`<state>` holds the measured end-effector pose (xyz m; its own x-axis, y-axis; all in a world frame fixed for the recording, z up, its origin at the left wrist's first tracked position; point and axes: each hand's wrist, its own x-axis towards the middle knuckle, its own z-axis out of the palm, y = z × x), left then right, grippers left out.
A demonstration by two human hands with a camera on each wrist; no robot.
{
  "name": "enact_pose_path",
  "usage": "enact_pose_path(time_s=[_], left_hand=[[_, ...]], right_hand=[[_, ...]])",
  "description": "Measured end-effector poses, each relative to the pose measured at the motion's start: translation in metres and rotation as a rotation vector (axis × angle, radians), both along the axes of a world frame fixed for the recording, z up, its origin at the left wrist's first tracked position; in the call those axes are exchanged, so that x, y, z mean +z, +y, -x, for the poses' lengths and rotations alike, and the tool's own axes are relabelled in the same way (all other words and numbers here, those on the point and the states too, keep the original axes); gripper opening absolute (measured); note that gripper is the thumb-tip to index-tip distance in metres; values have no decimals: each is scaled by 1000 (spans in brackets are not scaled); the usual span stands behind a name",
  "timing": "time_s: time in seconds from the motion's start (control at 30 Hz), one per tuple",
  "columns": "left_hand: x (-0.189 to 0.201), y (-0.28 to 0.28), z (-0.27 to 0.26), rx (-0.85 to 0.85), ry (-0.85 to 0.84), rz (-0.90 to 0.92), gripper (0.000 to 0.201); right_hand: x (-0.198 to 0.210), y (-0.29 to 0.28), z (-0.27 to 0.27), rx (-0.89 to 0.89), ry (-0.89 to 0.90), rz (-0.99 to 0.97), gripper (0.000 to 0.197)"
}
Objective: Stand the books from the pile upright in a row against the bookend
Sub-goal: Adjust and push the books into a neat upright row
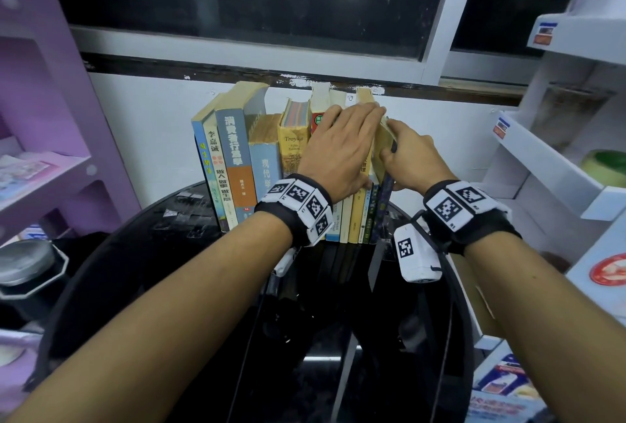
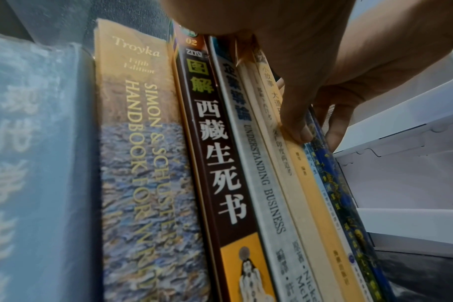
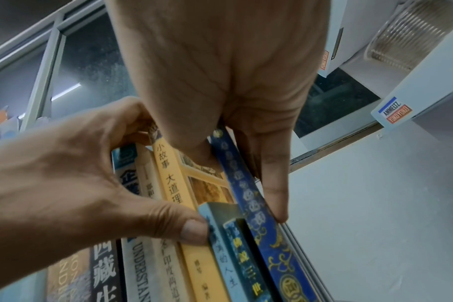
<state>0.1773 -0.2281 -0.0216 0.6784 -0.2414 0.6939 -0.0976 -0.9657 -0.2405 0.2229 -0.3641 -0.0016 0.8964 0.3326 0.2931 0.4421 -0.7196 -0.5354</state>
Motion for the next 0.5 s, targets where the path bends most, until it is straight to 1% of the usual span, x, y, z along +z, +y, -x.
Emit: enact_pose_path(time_s=[0.1, 0.33, 0.5], left_hand=[[-1, -1, -1, -1, -17, 0, 113], [-3, -2, -2, -9, -32, 8, 111], [-3, -2, 0, -7, -18, 12, 110]], right_hand=[[-1, 1, 0, 11, -6, 6, 50], [0, -7, 0, 46, 20, -58, 50], [0, -10, 3, 68, 69, -76, 63]])
